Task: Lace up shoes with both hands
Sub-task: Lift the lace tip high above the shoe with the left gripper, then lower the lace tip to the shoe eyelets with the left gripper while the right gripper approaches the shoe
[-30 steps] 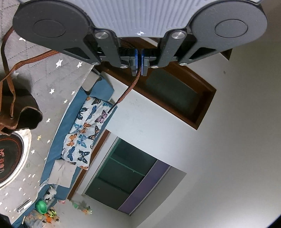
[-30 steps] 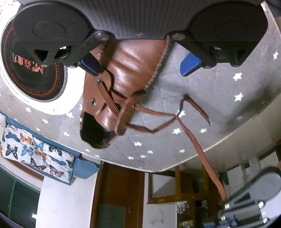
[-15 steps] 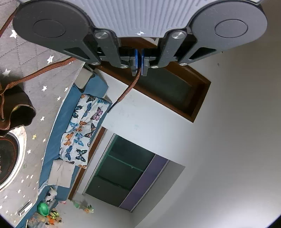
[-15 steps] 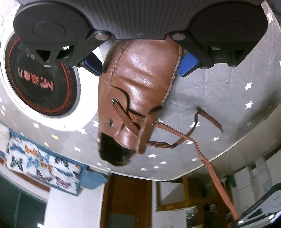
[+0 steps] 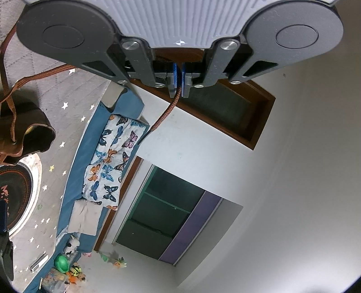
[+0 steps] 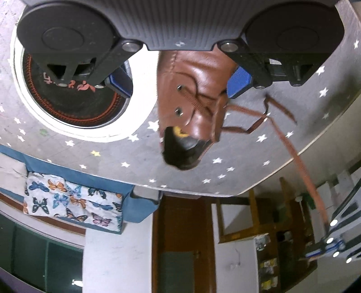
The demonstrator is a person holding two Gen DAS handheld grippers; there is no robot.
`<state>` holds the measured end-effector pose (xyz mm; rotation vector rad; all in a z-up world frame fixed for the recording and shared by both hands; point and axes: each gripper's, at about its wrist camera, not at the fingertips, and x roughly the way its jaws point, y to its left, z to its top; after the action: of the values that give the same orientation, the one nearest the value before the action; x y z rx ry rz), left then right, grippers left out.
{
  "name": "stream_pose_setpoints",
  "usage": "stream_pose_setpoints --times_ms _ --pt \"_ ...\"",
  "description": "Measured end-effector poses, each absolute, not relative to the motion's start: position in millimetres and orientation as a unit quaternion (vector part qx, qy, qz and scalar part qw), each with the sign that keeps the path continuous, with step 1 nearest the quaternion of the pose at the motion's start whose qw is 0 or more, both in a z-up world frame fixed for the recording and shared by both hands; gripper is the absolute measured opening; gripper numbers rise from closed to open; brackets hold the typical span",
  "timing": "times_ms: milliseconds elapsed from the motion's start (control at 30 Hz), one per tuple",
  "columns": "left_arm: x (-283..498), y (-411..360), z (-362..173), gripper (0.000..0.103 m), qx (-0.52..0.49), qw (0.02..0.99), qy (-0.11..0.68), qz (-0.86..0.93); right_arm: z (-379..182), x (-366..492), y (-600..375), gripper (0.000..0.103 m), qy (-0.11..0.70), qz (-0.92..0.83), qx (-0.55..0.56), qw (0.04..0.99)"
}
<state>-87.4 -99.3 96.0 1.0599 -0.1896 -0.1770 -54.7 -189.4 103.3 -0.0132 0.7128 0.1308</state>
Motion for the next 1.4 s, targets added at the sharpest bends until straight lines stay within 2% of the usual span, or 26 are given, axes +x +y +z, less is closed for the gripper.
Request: stream_pose_setpoints --times_ms 867,1400 --pt "-105.4 -113.5 89.8 0.004 0.500 0.853 -0.075 -0.134 99.5 -12.9 -210.5 0.092 0.328 0.017 0.033 0.944" --pt "-124.7 -169.1 75.3 0.004 0.433 0.861 0.022 -0.265 91.4 -35.9 -196.9 0.093 0.311 -0.006 -0.040 0.949"
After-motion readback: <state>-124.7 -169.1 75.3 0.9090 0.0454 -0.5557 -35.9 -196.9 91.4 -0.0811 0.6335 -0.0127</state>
